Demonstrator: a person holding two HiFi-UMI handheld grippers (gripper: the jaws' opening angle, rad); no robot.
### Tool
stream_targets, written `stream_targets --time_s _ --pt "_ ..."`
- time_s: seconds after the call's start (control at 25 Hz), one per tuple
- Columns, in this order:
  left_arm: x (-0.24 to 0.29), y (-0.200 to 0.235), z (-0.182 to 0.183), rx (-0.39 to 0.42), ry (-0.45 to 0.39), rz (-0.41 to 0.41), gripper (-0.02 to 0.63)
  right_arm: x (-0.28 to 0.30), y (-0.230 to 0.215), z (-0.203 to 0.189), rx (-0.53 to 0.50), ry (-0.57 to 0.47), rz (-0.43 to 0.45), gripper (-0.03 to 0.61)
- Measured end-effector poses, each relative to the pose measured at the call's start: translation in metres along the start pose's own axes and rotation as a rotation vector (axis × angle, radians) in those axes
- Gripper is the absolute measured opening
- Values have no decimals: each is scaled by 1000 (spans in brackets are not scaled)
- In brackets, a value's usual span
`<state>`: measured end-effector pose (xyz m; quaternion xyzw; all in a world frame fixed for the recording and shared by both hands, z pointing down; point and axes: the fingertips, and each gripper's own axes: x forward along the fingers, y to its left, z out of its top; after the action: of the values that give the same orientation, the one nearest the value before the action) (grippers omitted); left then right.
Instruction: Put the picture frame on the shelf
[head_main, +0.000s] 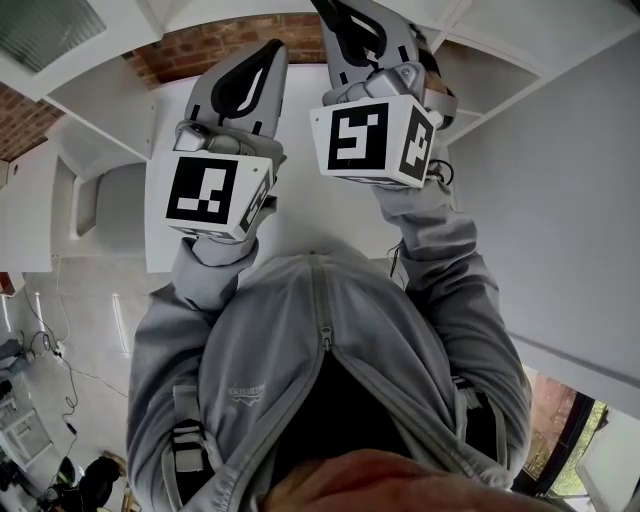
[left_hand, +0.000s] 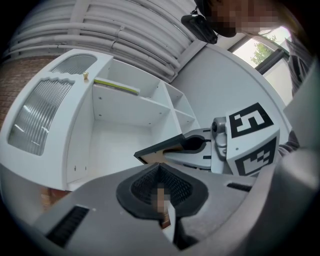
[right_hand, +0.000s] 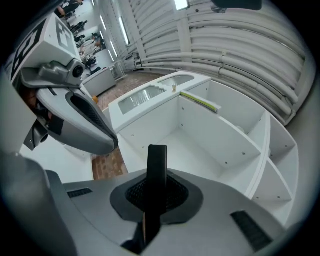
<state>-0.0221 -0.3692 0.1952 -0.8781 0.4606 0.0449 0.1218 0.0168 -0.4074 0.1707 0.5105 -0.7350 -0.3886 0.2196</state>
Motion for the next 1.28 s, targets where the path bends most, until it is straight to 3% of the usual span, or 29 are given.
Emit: stream_targets --time_s 0.2,0.84,1.04,1.28 --pt "1 7 -6 -12 3 -2 8 14 12 -4 -56 25 16 34" --pt "2 16 -7 -46 25 -136 11 41 37 -7 -205 60 36 34" --pt "6 18 -12 -49 38 -161 91 46 47 -9 -255 69 45 34" --pt "13 14 -8 -41 49 -192 97 47 47 -5 -292 65 49 34"
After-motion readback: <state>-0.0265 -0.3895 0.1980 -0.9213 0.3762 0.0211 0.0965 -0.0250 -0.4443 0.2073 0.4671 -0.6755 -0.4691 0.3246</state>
